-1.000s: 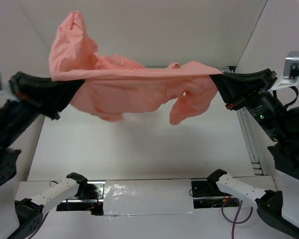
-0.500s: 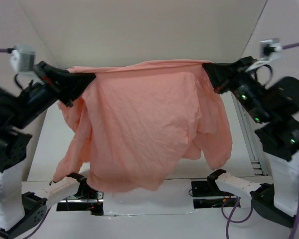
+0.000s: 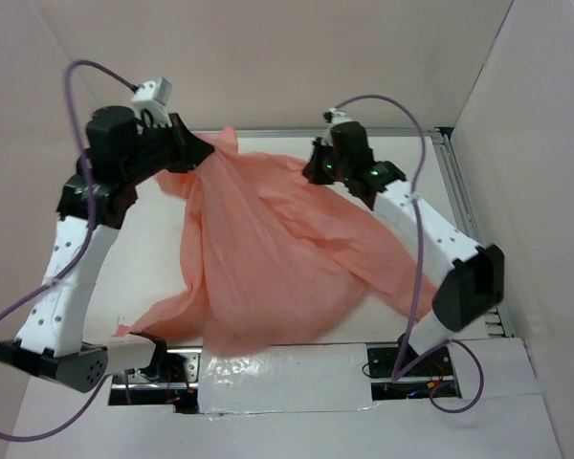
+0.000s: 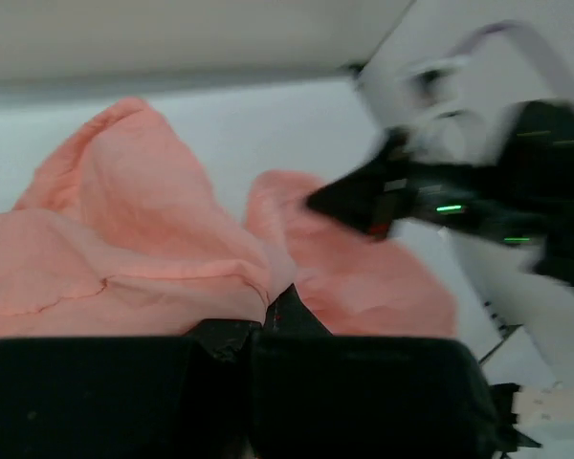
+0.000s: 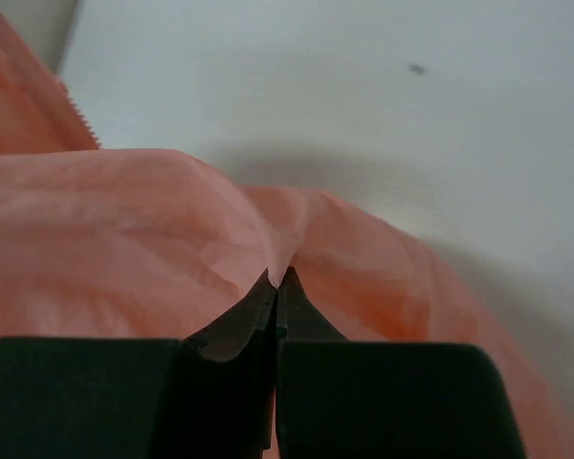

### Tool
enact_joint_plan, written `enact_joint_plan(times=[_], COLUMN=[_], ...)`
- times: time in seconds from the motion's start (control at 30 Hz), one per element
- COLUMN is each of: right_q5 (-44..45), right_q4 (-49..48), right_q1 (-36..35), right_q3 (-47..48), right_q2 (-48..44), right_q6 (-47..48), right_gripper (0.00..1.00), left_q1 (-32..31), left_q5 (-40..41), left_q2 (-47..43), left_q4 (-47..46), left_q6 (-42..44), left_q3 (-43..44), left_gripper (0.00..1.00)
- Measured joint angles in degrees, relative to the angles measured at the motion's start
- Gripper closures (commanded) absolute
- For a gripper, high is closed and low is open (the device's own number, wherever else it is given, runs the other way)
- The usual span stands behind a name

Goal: Zip up the jacket

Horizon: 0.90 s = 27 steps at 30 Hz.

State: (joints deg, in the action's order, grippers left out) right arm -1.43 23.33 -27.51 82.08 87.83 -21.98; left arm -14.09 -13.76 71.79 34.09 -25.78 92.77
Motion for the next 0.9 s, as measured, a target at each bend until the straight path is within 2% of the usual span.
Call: enact_joint_plan(times=[0.13, 0.27, 0.33, 0.4, 0.47, 0.53, 0.57, 0.6, 0.63, 0.67, 0.7, 0.73, 0.8, 0.9], right_q5=[-5.7, -11.5, -13.1, -14.6, -16.2, -17.0, -17.1, -16.8, -16.1, -15.3, -14.1, -12.5, -9.4, -4.1], right_q4=[-4.9, -10.1, -11.0, -12.6, -16.0, -18.0, -18.9, -19.6, -20.3, -20.4, -19.8, -18.7, -15.7, -9.9], right_q1=[-6.6, -11.7, -12.2, -10.9, -7.9, -3.4, -0.4, 1.6, 3.9, 6.4, 8.5, 10.8, 13.8, 17.1], right_q3=[15.7, 38.9, 48.6, 51.3, 47.2, 38.9, 32.9, 27.8, 21.5, 15.3, 9.7, 4.2, -1.7, -7.6], right_q2=[13.1, 23.9, 27.3, 27.6, 25.3, 22.0, 20.0, 18.7, 17.1, 15.9, 15.0, 14.5, 14.0, 9.8], right_q6=[-2.7, -3.4, -4.1, -5.4, -6.9, -8.2, -8.7, -9.2, -9.8, -10.2, -10.6, -10.8, -11.4, -11.3], right_gripper=[1.0, 1.0, 1.0, 1.0, 1.0, 0.94, 0.83, 0.63, 0.39, 0.21, 0.07, 0.0, 0.0, 0.0], left_q1=[-1.9, -2.6, -3.4, -4.0, -4.3, -4.7, -5.2, -6.3, -8.7, -11.5, -15.8, -19.8, -27.0, -31.3], left_q5=[-7.9, -19.3, -24.3, -29.0, -33.1, -35.7, -36.1, -35.7, -33.4, -31.2, -28.9, -26.9, -24.2, -22.1], left_q2=[-1.6, 1.3, 1.4, 0.9, 0.3, 0.0, 0.1, 0.7, 2.3, 4.7, 8.0, 11.6, 19.8, 28.6], left_q4=[-0.5, -1.5, -4.5, -6.7, -9.7, -13.2, -14.7, -15.5, -16.0, -16.0, -15.9, -15.7, -13.5, -10.2], left_q6=[0.7, 1.4, 1.3, 0.7, -0.2, -1.4, -1.6, -1.5, -1.2, -0.1, 1.0, 1.8, 2.1, 1.8], left_q3=[15.8, 28.0, 27.3, 24.1, 18.6, 11.2, 7.0, 4.0, 1.5, 0.1, -0.4, -0.2, 1.5, 2.4], left_gripper=[1.0, 1.0, 1.0, 1.0, 1.0, 1.0, 0.95, 0.85, 0.71, 0.32, 0.08, 0.01, 0.01, 0.01])
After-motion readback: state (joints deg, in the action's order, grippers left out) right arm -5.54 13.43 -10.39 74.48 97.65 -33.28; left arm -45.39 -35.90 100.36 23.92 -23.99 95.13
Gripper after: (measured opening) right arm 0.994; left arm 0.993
